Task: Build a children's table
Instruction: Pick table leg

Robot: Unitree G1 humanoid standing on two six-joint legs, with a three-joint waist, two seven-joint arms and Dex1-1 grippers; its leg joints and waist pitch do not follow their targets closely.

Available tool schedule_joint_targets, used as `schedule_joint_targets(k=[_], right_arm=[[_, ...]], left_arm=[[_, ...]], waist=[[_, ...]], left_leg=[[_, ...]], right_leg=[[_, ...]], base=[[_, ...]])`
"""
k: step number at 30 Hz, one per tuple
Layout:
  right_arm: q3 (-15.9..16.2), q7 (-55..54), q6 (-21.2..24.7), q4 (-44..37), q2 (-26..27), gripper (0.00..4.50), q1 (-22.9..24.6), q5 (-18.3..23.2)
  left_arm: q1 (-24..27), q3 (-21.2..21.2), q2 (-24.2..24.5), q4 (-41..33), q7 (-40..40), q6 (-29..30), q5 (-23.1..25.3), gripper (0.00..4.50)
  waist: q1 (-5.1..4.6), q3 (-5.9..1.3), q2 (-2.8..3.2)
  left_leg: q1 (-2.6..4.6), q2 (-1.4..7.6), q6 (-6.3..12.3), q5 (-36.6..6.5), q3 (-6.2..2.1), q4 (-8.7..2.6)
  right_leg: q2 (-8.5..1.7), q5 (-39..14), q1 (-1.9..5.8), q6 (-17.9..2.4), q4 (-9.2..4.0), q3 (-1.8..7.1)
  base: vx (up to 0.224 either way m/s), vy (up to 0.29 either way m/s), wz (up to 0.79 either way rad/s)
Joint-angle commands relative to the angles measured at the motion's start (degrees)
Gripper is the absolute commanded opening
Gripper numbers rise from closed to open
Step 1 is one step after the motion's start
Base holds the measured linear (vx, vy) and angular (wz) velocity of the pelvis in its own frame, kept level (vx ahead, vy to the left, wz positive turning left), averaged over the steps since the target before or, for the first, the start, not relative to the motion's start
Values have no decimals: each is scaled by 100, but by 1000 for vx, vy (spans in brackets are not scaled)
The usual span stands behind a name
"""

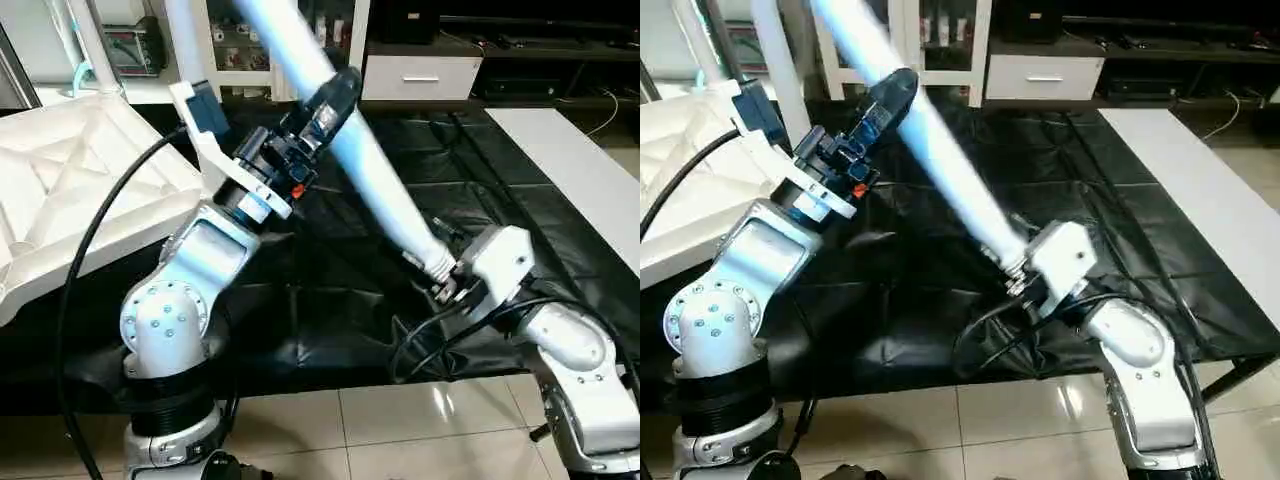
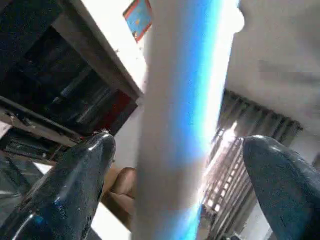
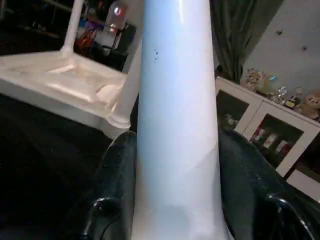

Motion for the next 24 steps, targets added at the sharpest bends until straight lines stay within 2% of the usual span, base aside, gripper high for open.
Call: schedule_joint_targets(k=[1, 5, 7, 9, 10, 11, 15, 18, 24], right_arm=[[75, 6, -79, -159, -68, 191, 27, -66], [105, -12, -158, -118, -93, 191, 22, -136], [134, -4, -229, -89, -146, 191, 18, -190], [186, 6, -383, 0, -258, 191, 16, -339], [195, 1, -403, 12, -273, 191, 18, -361], [204, -14, -430, 36, -294, 191, 9, -403], [230, -51, -489, 82, -328, 191, -34, -507], [253, -57, -519, 125, -355, 191, -65, -561], [278, -134, -615, 207, -396, 191, -101, -645]], left_arm=[[-77, 16, 53, -94, 35, 51, 0, 450], [-109, 137, 72, 17, 221, 58, -46, 450], [-109, 160, 124, 56, 249, 75, -179, 421], [-76, 144, 226, 84, 233, 174, -299, 414], [-66, 134, 256, 82, 229, 206, -299, 411], [-48, 119, 303, 94, 242, 248, -265, 389], [-14, 72, 411, 120, 239, 271, -105, 373], [-18, 68, 441, 131, 235, 217, -62, 344], [4, 84, 518, 192, 370, 150, -31, 298]], waist=[[-37, -340, -4], [-30, -352, 3], [-26, -350, -3], [-7, -353, 1], [-8, -349, 0], [-14, -350, -5], [-21, -351, -13], [-16, -353, -22], [-14, -358, 2]], left_leg=[[317, 373, -633, -2960, -320, -546], [330, 377, -623, -2867, -307, -558], [337, 369, -606, -2864, -293, -549], [334, 369, -592, -2788, -291, -543], [334, 370, -595, -2785, -289, -546], [333, 367, -584, -2768, -282, -540], [330, 367, -547, -2755, -285, -533], [329, 372, -537, -2727, -287, -530], [329, 369, -525, -2677, -284, -526]], right_leg=[[-235, -1948, 1, -769, -586, 185], [-226, -1630, 10, -807, -569, 187], [-227, -1620, 5, -829, -571, 195], [-234, -1615, 15, -829, -567, 197], [-228, -1613, 12, -828, -567, 198], [-228, -1599, 11, -831, -565, 201], [-237, -1763, 10, -805, -574, 200], [-240, -1750, 10, -811, -575, 204], [-234, -1657, 12, -830, -565, 204]], base=[[0, 0, 0], [0, 0, 0], [0, 0, 0], [0, 0, 0], [0, 0, 0], [0, 0, 0], [0, 0, 0], [0, 0, 0], [0, 0, 0]])
